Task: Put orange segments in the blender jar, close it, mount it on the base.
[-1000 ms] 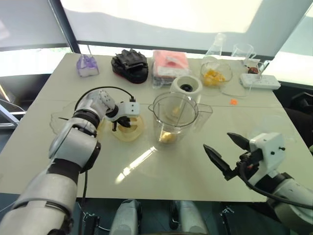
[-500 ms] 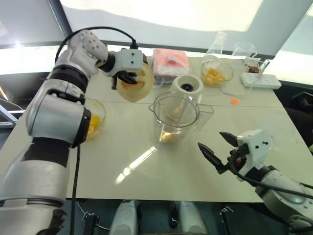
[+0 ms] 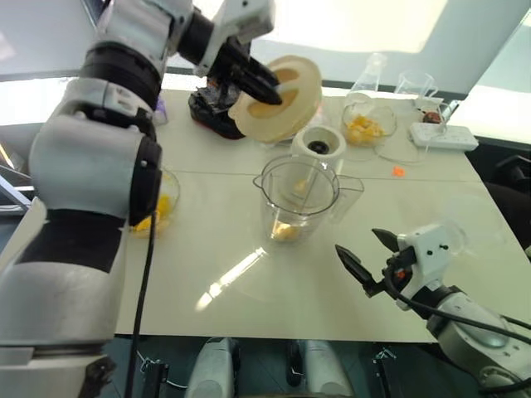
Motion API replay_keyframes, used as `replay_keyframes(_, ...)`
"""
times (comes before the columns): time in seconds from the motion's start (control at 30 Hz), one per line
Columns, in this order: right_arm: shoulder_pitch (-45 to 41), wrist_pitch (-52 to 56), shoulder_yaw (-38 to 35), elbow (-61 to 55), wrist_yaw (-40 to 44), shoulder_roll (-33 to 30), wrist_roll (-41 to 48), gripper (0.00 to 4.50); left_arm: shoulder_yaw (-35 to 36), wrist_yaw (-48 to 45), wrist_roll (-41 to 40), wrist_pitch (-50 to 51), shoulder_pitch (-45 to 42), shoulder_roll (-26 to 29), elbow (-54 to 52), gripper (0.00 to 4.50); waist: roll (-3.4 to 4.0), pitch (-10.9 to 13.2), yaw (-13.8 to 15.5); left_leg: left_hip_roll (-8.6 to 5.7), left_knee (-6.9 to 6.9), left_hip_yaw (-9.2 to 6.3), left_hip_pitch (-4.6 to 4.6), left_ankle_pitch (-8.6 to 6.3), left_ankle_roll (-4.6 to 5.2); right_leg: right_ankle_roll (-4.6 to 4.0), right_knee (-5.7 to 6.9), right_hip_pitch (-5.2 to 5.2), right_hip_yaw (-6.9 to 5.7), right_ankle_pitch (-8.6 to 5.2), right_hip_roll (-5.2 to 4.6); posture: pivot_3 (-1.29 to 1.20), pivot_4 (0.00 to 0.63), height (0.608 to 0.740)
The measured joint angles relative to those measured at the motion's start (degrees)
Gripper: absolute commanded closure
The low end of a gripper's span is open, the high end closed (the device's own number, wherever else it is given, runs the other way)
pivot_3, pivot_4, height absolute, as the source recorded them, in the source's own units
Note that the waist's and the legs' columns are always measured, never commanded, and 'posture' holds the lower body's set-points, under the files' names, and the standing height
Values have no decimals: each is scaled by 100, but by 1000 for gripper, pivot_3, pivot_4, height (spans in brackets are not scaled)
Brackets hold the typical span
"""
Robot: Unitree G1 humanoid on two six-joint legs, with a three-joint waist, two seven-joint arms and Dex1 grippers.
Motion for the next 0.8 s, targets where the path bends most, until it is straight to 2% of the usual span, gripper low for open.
replay_keyframes(0.2,-262,-1,157,183,60,216,-317,0,-876,-18,-566,479,-59,-352,-278,4268,1,0,8,0,1,-4,2,0,0,-11,8,0,1,-6,0,0,150,740)
replay_keyframes(0.3,-488,-8,306,324,83,352,-563,0,-1754,-18,-905,499,246,-601,-688,4268,5,-2,8,-1,3,0,2,0,0,-13,7,1,6,-7,-1,0,150,740)
replay_keyframes(0.43,-604,-9,399,382,69,537,-850,0,-2550,-18,-1135,530,641,-711,-901,4268,9,0,-12,0,2,0,-2,0,0,-7,10,-8,8,-3,2,0,150,740)
replay_keyframes(0.8,-694,-10,650,444,14,1030,-1495,0,-3316,-19,-1481,567,667,-905,-1150,4268,20,-7,11,-2,7,-3,0,0,0,-18,8,-2,10,-10,0,0,150,740)
